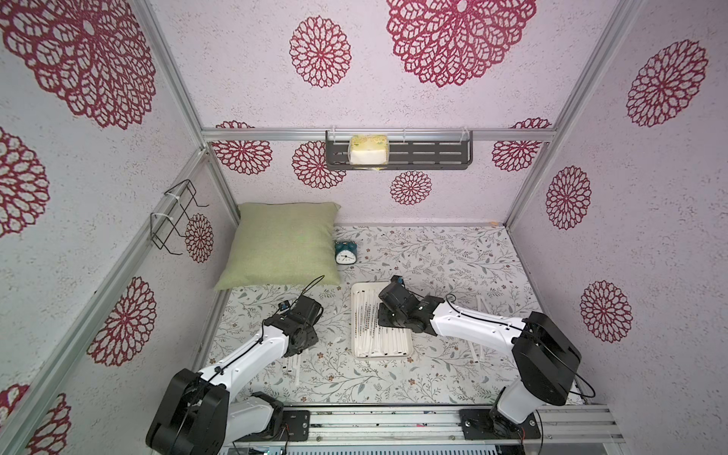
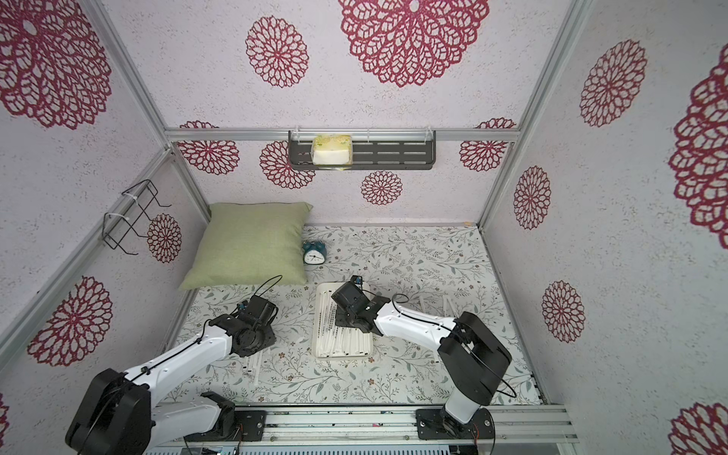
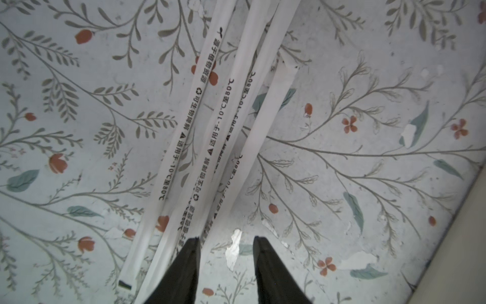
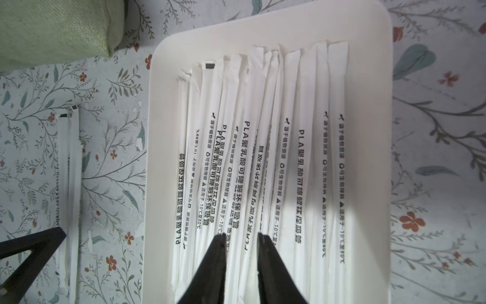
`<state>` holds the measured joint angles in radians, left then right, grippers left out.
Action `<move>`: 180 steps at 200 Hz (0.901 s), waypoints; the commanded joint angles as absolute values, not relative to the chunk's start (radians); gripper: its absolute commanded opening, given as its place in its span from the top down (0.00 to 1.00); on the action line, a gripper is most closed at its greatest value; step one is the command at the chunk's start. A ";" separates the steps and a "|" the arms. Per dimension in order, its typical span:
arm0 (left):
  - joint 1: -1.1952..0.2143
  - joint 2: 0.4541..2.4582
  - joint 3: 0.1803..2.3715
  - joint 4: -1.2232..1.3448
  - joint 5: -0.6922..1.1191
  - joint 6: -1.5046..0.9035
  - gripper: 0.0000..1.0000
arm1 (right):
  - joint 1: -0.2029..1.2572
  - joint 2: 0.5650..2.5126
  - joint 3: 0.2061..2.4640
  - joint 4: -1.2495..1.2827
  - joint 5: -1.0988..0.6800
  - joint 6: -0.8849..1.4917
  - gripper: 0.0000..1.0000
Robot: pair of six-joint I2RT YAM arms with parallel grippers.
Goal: Put the straws into the storage box
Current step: Pick up the straw from the center of the board.
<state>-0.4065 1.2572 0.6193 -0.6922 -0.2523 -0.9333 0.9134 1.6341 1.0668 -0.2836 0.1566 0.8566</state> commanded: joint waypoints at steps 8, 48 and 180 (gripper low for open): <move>-0.388 1.302 0.650 -0.658 -0.242 -0.883 0.63 | 0.917 1.611 1.053 -0.263 0.169 0.834 0.73; -0.386 1.378 0.684 -0.648 -0.239 -0.845 0.66 | 0.917 1.618 1.040 -0.255 0.161 0.839 0.73; -0.376 1.441 0.700 -0.624 -0.162 -0.808 0.76 | 0.917 1.612 1.034 -0.255 0.169 0.843 0.73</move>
<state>-0.3832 1.4399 0.6815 -0.6247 -0.2077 -0.8188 0.9134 1.6341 1.0355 -0.2584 0.1543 0.8558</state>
